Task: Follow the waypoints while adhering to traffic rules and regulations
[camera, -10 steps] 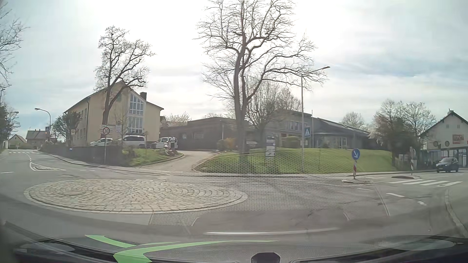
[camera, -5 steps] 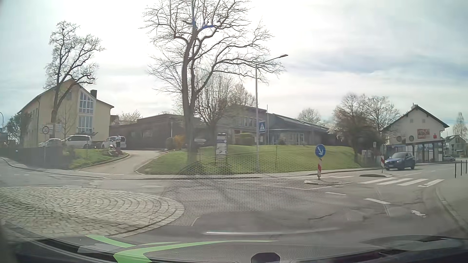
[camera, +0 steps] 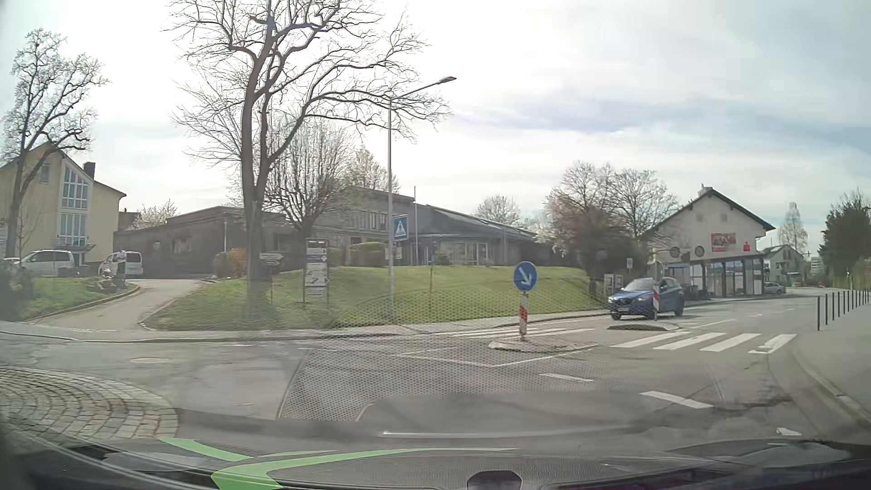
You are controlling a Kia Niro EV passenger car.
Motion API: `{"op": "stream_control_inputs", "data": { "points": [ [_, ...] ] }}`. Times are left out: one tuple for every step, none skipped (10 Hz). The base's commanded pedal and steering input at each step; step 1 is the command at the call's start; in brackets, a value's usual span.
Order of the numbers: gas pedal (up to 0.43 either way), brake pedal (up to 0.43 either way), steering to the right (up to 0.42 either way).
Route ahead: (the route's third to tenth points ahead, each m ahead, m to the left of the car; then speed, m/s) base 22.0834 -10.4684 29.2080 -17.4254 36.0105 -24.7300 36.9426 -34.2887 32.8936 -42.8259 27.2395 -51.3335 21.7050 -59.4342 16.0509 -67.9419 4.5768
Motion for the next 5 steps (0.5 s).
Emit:
{"op": "stream_control_inputs", "data": {
  "points": [
    [0.087,0.0,0.282],
    [0.087,0.0,0.285],
    [0.087,0.0,0.285],
    [0.098,0.0,0.287],
    [0.098,0.0,0.287]
  ]
}}
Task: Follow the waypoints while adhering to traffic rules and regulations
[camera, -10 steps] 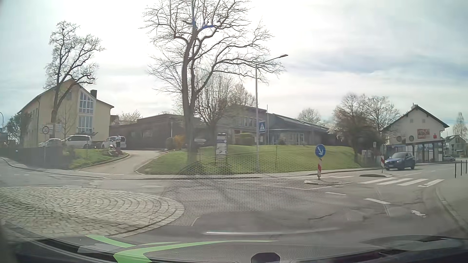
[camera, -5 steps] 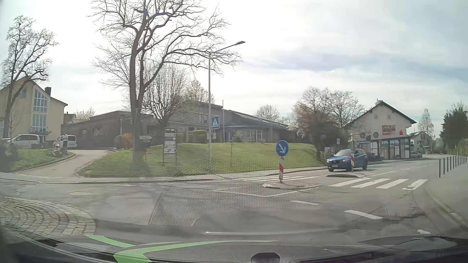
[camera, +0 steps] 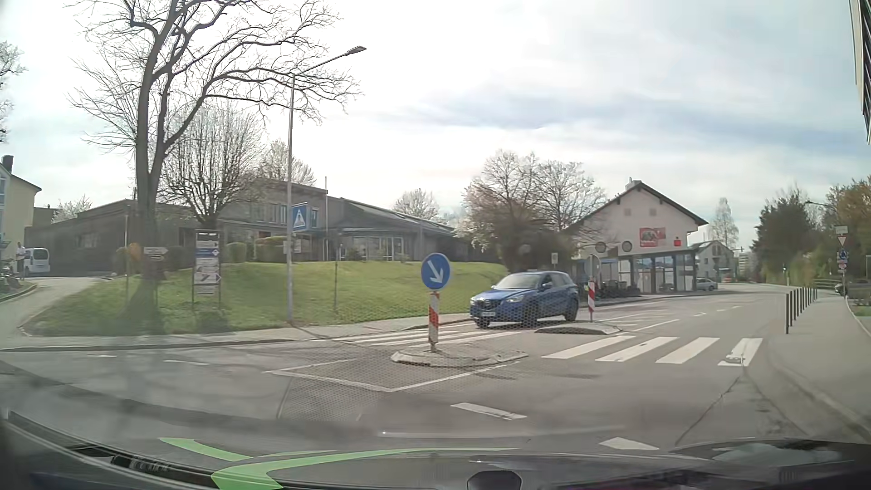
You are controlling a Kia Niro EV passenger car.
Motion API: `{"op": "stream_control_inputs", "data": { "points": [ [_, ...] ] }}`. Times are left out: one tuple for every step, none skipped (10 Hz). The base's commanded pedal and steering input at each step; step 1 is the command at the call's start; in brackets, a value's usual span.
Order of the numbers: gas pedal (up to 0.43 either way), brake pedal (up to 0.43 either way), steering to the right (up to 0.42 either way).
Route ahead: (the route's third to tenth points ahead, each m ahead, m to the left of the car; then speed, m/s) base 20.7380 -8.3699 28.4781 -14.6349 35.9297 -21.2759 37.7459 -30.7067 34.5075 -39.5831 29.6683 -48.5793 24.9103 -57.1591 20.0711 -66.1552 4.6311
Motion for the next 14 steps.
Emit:
{"op": "stream_control_inputs", "data": {
  "points": [
    [0.098,0.0,0.289],
    [0.11,0.0,0.289],
    [0.118,0.0,0.289],
    [0.138,0.0,0.289],
    [0.138,0.0,0.287],
    [0.15,0.0,0.281],
    [0.157,0.0,0.274],
    [0.169,0.0,0.265],
    [0.169,0.0,0.249],
    [0.177,0.0,0.233],
    [0.177,0.0,0.217],
    [0.177,0.0,0.206],
    [0.177,0.0,0.201],
    [0.189,0.0,0.193]
  ]
}}
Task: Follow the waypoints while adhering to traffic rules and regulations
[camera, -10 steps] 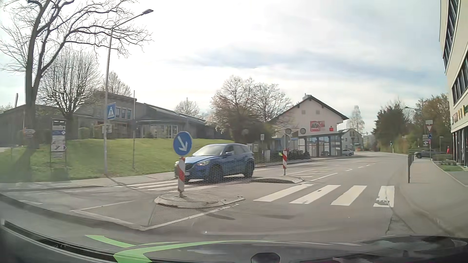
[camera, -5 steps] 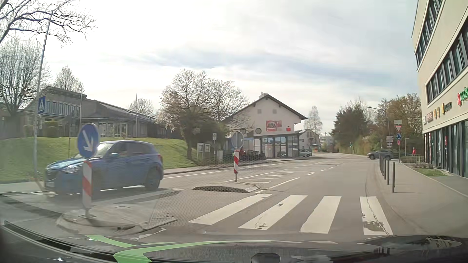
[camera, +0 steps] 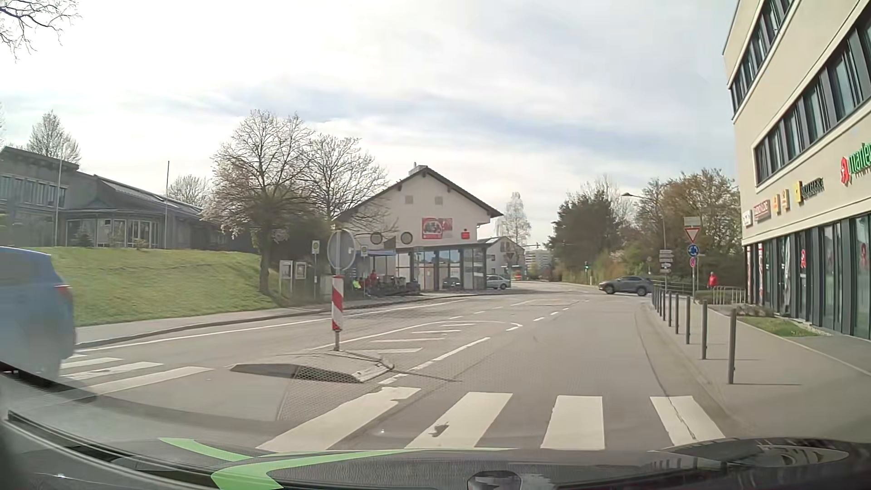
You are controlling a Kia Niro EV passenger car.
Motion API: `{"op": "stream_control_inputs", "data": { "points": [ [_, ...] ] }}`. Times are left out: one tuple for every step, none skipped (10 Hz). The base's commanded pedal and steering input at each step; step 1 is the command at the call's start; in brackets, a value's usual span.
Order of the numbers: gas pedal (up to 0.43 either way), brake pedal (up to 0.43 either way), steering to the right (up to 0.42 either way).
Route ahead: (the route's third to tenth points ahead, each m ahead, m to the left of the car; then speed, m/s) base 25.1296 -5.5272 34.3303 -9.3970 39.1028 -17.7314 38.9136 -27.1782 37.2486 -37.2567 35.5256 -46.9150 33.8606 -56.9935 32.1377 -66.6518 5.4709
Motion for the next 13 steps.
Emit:
{"op": "stream_control_inputs", "data": {
  "points": [
    [0.189,0.0,0.184],
    [0.189,0.0,0.17],
    [0.189,0.0,0.156],
    [0.189,0.0,0.147],
    [0.189,0.0,0.136],
    [0.189,0.0,0.129],
    [0.177,0.0,0.122],
    [0.177,0.0,0.112],
    [0.177,0.0,0.103],
    [0.177,0.0,0.094],
    [0.177,0.0,0.084],
    [0.177,0.0,0.079],
    [0.157,0.0,0.075]
  ]
}}
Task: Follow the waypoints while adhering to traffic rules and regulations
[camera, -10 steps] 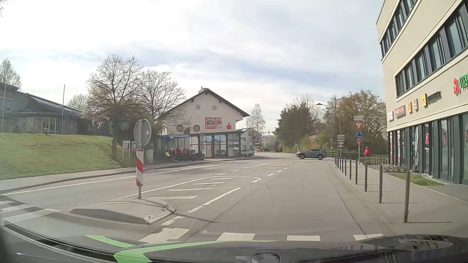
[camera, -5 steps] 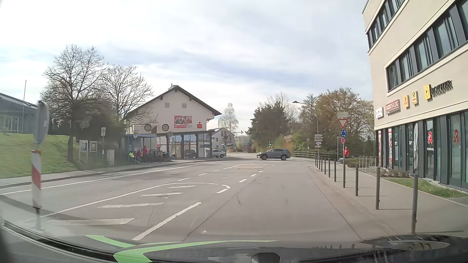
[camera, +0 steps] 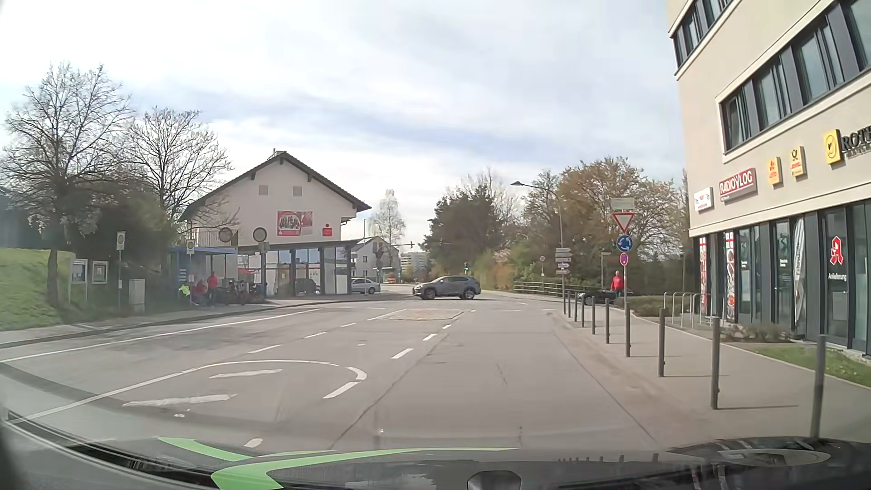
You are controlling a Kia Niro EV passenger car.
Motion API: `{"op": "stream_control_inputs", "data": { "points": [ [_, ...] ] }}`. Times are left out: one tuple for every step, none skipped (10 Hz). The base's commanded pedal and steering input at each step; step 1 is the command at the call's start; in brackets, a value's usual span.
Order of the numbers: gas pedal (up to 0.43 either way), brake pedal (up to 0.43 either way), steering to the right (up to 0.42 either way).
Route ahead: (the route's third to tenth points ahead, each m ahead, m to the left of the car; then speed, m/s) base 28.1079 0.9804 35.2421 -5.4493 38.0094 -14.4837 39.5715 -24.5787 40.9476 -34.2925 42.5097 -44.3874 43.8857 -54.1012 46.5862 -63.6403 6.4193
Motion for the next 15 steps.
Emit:
{"op": "stream_control_inputs", "data": {
  "points": [
    [0.138,0.0,0.067],
    [0.11,0.0,0.059],
    [0.0,0.0,0.053],
    [0.0,0.0,0.049],
    [0.0,0.0,0.043],
    [0.0,0.0,0.036],
    [0.0,0.0,0.03],
    [0.0,0.0,0.024],
    [0.0,0.0,0.019],
    [0.0,0.0,0.015],
    [0.0,0.0,0.014],
    [0.0,0.018,0.013],
    [0.0,0.043,0.009],
    [0.0,0.043,0.007],
    [0.0,0.073,0.007]
  ]
}}
